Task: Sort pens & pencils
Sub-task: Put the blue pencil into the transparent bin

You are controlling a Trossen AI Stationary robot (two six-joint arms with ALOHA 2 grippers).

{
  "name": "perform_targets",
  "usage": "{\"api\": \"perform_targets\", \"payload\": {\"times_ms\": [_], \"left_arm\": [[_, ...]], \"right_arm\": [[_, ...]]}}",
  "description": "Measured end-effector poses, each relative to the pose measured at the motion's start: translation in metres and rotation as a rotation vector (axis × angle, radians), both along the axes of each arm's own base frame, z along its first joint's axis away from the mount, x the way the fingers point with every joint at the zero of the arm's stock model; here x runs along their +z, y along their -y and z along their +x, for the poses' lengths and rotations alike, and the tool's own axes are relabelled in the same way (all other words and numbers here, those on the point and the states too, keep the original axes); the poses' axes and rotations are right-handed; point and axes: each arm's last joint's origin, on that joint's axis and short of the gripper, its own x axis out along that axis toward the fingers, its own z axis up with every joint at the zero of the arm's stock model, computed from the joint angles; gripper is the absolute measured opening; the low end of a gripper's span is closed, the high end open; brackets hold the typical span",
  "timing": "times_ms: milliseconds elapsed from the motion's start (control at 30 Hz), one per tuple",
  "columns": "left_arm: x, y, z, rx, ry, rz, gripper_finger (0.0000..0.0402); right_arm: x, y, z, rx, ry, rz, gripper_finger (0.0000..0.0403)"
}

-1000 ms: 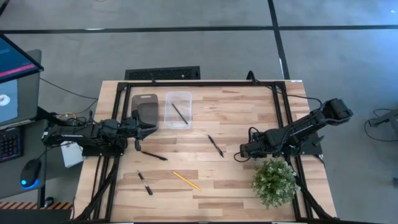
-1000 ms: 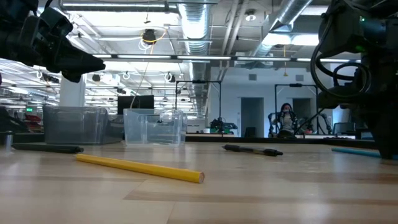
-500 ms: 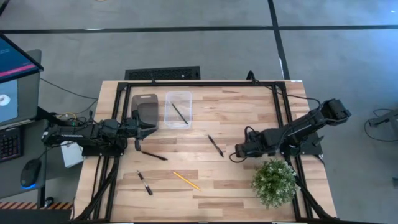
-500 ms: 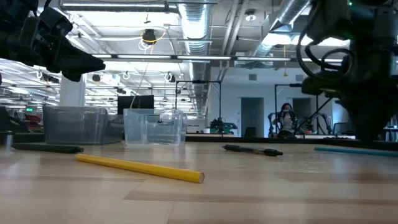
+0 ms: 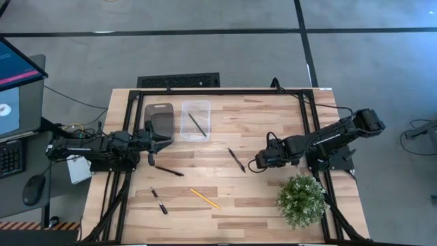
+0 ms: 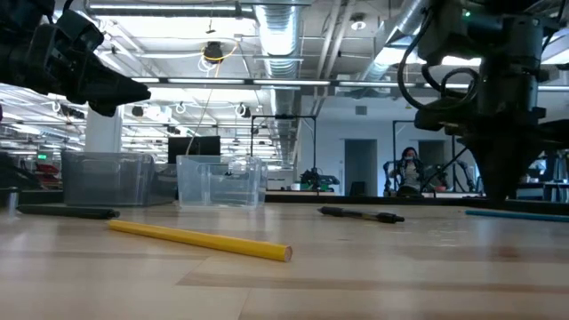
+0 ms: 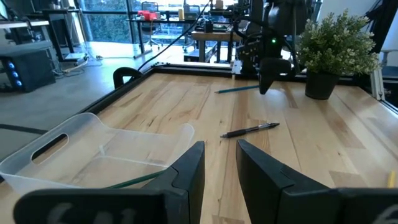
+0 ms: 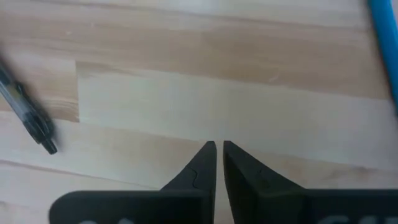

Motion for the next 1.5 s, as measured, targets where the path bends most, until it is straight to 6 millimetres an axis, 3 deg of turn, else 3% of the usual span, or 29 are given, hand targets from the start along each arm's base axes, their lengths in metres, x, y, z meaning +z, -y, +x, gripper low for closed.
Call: {"api": "perform_targets", "payload": {"times_ms": [900,1067,1333,1500], "left_arm": [[0.000,0.000,0.000,0.000,0.000,0.000,0.0082],[0.000,0.000,0.000,0.000,0.000,0.000,0.0082],[0.000,0.000,0.000,0.000,0.000,0.000,0.0082],[0.000,0.000,0.000,-0.001,-0.002,0.014,0.0082]], "right_arm": [[0.001,0.021,0.004,0.085,0.004,-0.022,0.0061],[0.001,0.022,0.004,0.079,0.005,-0.033,0.0093],[0.001,0.022,0.004,0.085,0.005,-0.041,0.0185],[0.001,0.022,0.004,0.086,0.005,-0.036,0.0221]]}}
